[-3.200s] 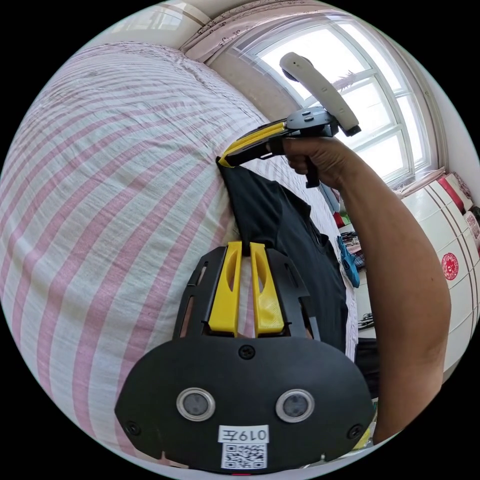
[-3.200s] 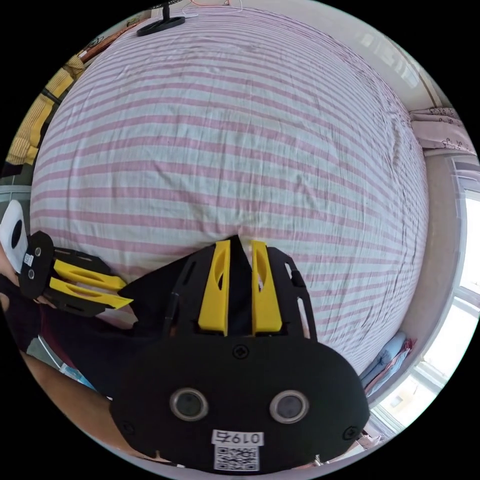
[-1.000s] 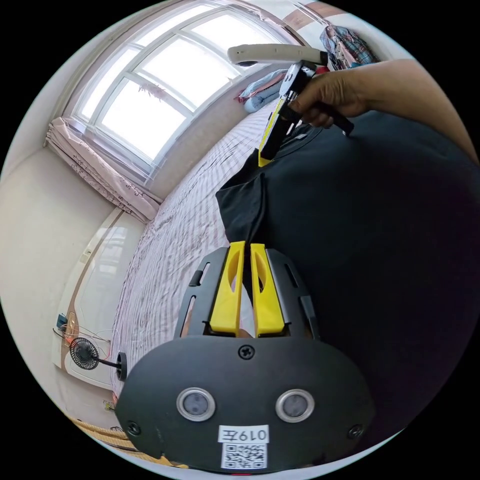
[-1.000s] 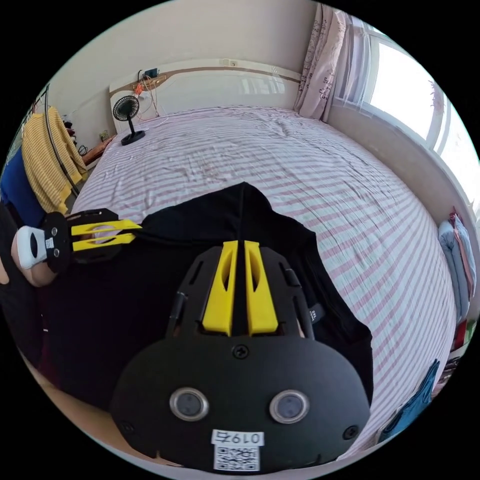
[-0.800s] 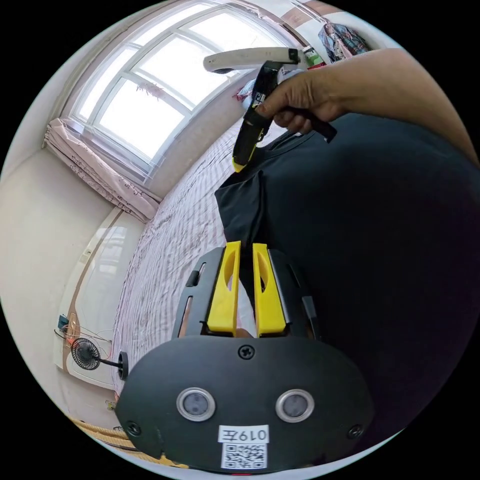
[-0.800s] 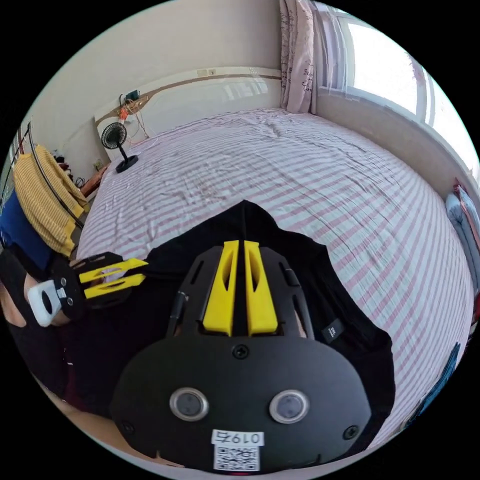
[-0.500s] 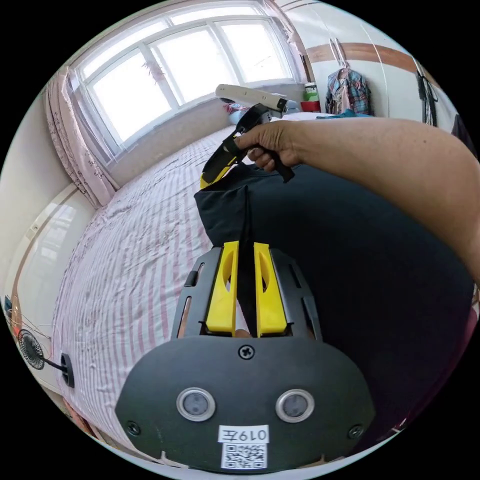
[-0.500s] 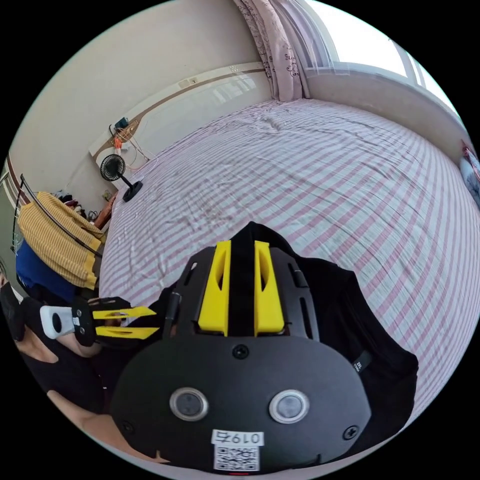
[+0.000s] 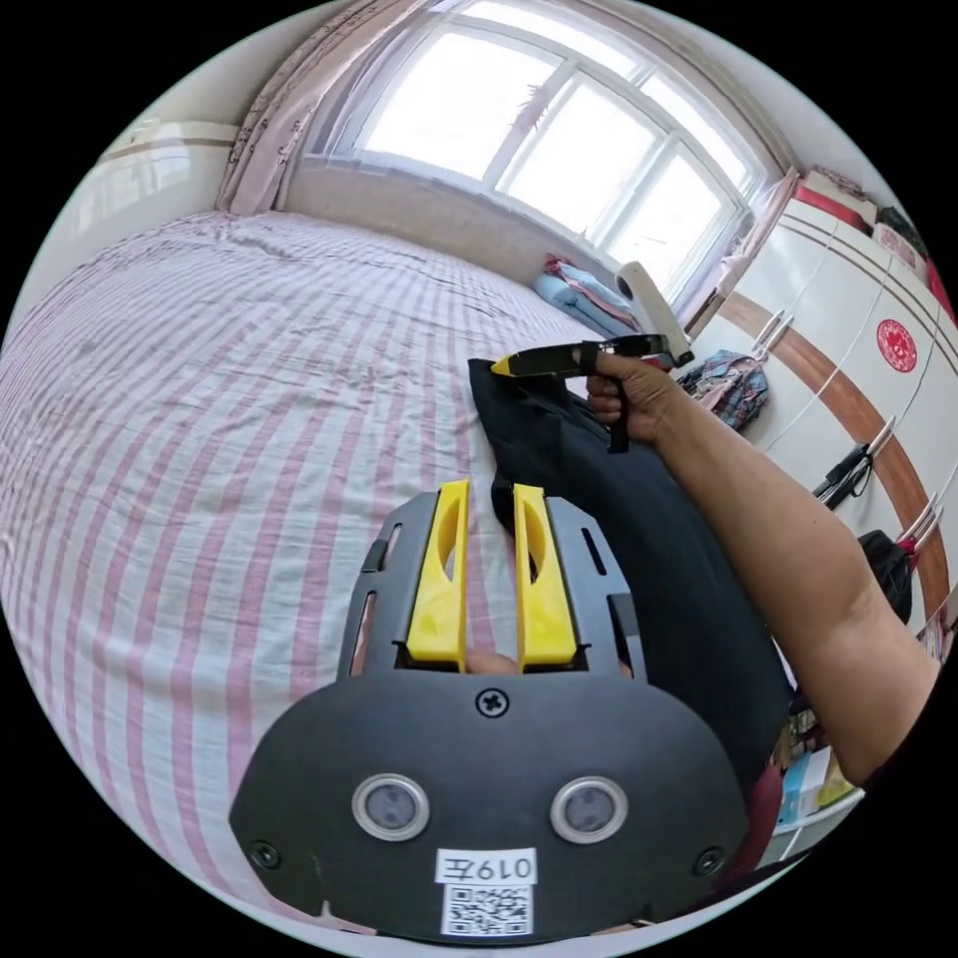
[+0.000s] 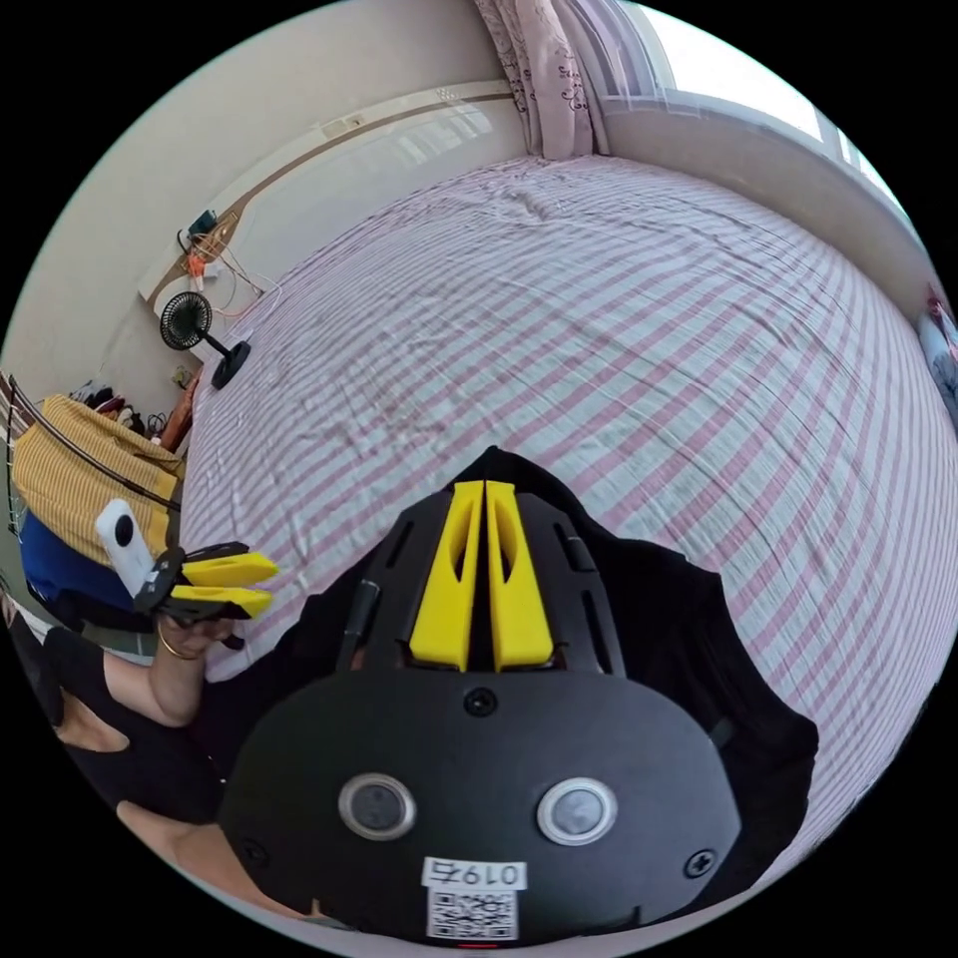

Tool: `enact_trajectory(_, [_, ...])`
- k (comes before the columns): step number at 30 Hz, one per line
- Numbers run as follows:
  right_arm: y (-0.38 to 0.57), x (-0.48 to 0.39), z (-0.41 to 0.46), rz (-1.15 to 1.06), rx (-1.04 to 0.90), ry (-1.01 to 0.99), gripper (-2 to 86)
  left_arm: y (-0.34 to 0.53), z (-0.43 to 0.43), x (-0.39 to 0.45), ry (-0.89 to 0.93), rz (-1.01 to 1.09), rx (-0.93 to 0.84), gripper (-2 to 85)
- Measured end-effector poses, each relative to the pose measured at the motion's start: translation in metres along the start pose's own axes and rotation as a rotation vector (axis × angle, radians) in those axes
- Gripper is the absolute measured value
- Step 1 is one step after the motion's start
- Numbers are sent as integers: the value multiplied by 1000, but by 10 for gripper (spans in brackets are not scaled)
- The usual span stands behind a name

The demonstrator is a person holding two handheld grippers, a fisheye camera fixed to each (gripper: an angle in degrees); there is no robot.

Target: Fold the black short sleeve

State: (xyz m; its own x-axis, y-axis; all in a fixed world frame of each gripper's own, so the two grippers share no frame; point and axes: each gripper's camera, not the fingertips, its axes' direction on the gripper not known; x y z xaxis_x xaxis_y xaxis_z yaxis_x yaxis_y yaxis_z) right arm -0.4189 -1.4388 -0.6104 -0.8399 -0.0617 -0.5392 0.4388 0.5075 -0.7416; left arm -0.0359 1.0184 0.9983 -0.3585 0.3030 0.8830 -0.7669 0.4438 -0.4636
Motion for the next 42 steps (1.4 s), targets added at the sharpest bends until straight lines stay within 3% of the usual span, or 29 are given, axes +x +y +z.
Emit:
enact_trajectory(7, [14,16,-17,60,80,-56,5,-10,14,-55,137,-117,-18,88])
enact_trajectory(16, [4,8,-22,55,70,-69,23,-23,26,-99,146,-179,-76,27])
enact_trajectory(21, [-25,-16,-31,13,122,18,56,-27,27,-119,145,-197,-76,16])
enact_trajectory(29, [-94,-62,8,-56,-105,152,61,-29,27,-154,190,-247,-68,12])
enact_trajectory(35, [-107,-62,17,-10,-146,169,-5,-31,27,-166,177,-257,-71,12])
enact_trajectory(42, [-109,-47,-14,99,36,152,-6,-29,21,-172,113,-306,-56,12])
